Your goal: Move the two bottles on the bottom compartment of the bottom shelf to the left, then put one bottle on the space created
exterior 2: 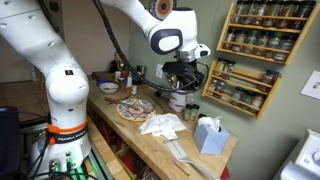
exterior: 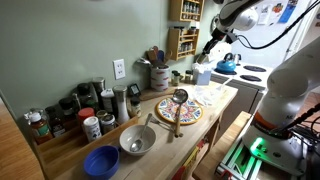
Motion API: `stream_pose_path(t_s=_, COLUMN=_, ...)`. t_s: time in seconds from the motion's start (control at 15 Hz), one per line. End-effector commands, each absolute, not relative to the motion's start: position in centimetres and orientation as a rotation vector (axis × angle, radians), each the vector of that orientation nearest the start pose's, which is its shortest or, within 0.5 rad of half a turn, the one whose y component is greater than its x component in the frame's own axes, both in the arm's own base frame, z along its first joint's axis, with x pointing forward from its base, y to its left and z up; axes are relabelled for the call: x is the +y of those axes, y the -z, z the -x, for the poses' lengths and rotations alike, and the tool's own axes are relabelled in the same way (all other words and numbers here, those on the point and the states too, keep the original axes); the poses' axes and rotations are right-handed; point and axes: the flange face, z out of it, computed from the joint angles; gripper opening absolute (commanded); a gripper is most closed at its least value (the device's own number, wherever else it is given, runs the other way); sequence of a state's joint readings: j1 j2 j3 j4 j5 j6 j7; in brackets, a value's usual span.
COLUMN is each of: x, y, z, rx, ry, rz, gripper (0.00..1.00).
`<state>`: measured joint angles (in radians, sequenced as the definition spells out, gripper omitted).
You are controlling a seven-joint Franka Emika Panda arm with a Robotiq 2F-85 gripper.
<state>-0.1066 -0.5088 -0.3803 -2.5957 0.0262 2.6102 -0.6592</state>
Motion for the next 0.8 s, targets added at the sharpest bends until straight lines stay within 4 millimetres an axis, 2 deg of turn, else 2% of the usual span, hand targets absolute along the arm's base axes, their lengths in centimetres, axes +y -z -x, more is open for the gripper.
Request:
stream_pose_path(t_s=0.0, x=-23.6, y=-49.6, z=-37.5, rx=-0.234, ry=1.028, rz=3.145, gripper=0.31)
stream_pose_path(t_s=0.27, x=-24.5, y=-52.1, z=-37.8, rx=-0.376, ry=1.277, rz=3.121, gripper=0.31)
stream_pose_path(t_s=0.33, x=-24.3, y=-51.4, z=-37.6, rx=-0.318, ry=1.188, rz=3.148, gripper=0.56)
stream_pose_path(t_s=0.67, x=-24.3, y=-51.9, z=-37.9, rx=-0.361, ry=1.238, rz=3.138, gripper=0.56)
stream_pose_path(t_s=0.73, x=-24.3, y=-51.9, z=-37.9, rx=-0.362, ry=1.239, rz=3.139, gripper=0.31)
